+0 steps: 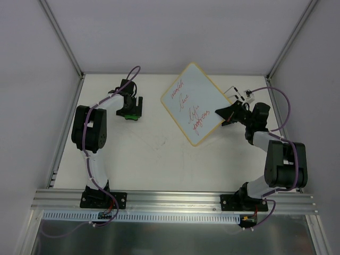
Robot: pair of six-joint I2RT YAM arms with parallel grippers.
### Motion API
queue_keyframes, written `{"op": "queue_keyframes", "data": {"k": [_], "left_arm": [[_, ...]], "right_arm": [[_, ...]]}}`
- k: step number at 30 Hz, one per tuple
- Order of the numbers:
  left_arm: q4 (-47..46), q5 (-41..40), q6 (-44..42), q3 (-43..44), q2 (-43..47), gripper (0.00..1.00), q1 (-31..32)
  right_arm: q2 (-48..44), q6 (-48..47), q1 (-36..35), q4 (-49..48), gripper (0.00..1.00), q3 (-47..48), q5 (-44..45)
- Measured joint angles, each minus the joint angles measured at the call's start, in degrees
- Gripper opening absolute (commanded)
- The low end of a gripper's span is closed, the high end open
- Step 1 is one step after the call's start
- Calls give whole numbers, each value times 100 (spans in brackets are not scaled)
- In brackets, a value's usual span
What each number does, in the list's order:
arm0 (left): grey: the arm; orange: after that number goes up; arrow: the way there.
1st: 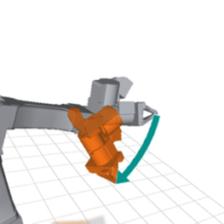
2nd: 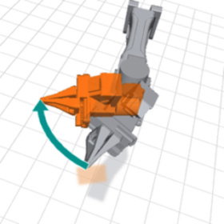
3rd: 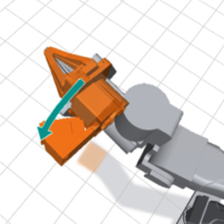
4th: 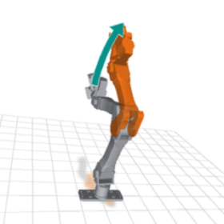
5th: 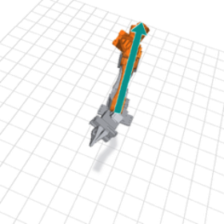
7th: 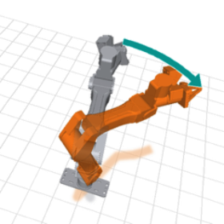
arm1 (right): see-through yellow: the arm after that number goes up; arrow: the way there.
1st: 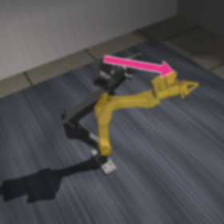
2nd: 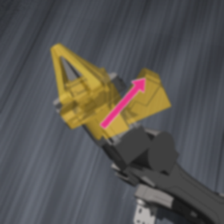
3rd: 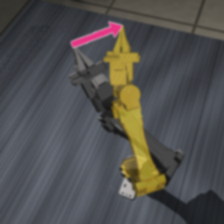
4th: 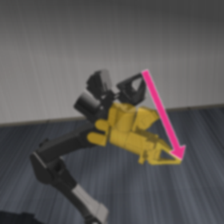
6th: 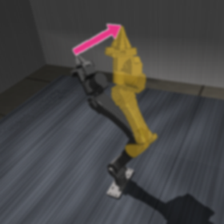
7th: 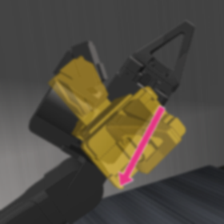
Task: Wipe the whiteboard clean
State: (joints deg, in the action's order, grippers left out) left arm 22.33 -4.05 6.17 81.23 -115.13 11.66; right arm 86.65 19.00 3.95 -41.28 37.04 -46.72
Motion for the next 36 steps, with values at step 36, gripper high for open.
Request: {"op": "queue_keyframes", "data": {"k": [36], "left_arm": [[-706,968,136,4,927,45,813]], "right_arm": [[201,-4,-929,-2,0,26,-518]]}}
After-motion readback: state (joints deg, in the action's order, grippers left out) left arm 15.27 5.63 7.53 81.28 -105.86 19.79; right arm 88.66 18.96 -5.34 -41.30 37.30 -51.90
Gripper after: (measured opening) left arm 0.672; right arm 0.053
